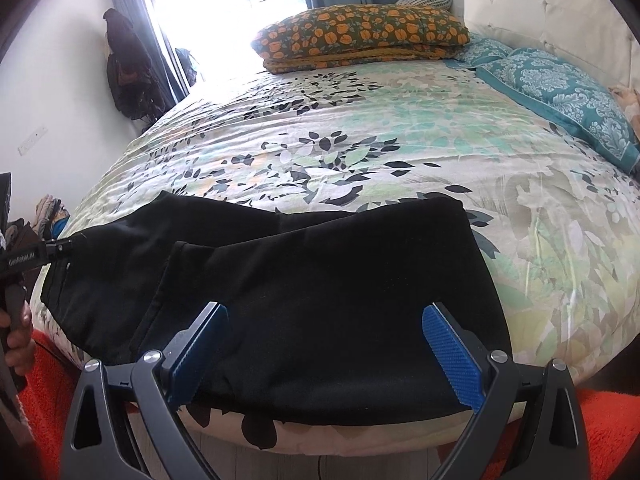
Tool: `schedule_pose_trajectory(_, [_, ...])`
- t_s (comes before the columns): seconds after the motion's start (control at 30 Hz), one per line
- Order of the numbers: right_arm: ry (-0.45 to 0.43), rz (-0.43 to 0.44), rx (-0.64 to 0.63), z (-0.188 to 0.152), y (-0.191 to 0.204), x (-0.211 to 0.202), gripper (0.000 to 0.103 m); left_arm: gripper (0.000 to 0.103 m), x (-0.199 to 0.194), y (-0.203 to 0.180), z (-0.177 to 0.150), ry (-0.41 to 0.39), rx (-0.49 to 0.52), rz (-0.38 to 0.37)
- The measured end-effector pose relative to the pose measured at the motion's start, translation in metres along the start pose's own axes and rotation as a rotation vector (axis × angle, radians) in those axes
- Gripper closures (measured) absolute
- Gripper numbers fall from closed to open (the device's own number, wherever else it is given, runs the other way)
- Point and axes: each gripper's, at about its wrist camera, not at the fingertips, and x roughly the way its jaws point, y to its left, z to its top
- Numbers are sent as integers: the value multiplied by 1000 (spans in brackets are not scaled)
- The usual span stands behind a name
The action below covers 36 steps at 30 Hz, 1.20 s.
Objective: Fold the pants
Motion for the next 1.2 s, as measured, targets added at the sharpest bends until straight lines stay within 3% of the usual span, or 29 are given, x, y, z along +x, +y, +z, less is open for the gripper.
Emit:
schedule_pose_trajectory(0.13, [-2, 42, -135, -7, 35, 0, 5, 12, -14, 107, 7, -42, -271, 93])
schedule_pose_trajectory(0.27, [28, 70, -241, -18, 65, 7, 6, 12, -8, 164, 1, 4, -345, 176])
schedule_pose_trajectory(0.43, [54, 85, -226, -20, 72, 16, 5, 8, 7, 179, -8, 80, -309, 130])
schedule_pose_trajectory(0.6, [55, 85, -188, -17, 68, 17, 5, 4, 40, 195, -23, 202, -396, -7])
schedule_pose_trajectory(0.83, [60, 88, -177, -18, 66, 19, 5, 1, 45, 186, -29, 197, -406, -59])
schedule_pose_trajectory(0.87, [60, 88, -172, -17, 65, 19, 6, 4, 45, 183, -28, 204, -397, -69])
schedule_pose_trajectory(0.9, [61, 88, -167, -17, 64, 20, 5, 30, 42, 179, -27, 197, -383, -93])
schedule_pose_trajectory(0.93, [60, 88, -160, -16, 63, 20, 6, 66, 39, 175, -25, 193, -376, -141])
schedule_pose_trajectory(0.97, [57, 89, -154, -15, 62, 19, 6, 71, 34, 171, -23, 185, -364, -107])
schedule_pose_trajectory(1.0, [53, 92, -146, -14, 61, 18, 6, 85, 28, 167, -21, 172, -350, -82])
schedule_pose_trajectory(1.1, [36, 97, -122, -10, 55, 15, 5, 91, -2, 153, -14, 106, -370, -92])
schedule_pose_trajectory(1.2, [11, 93, -75, -4, 43, 8, 5, 92, -51, 121, 1, 11, -342, -216])
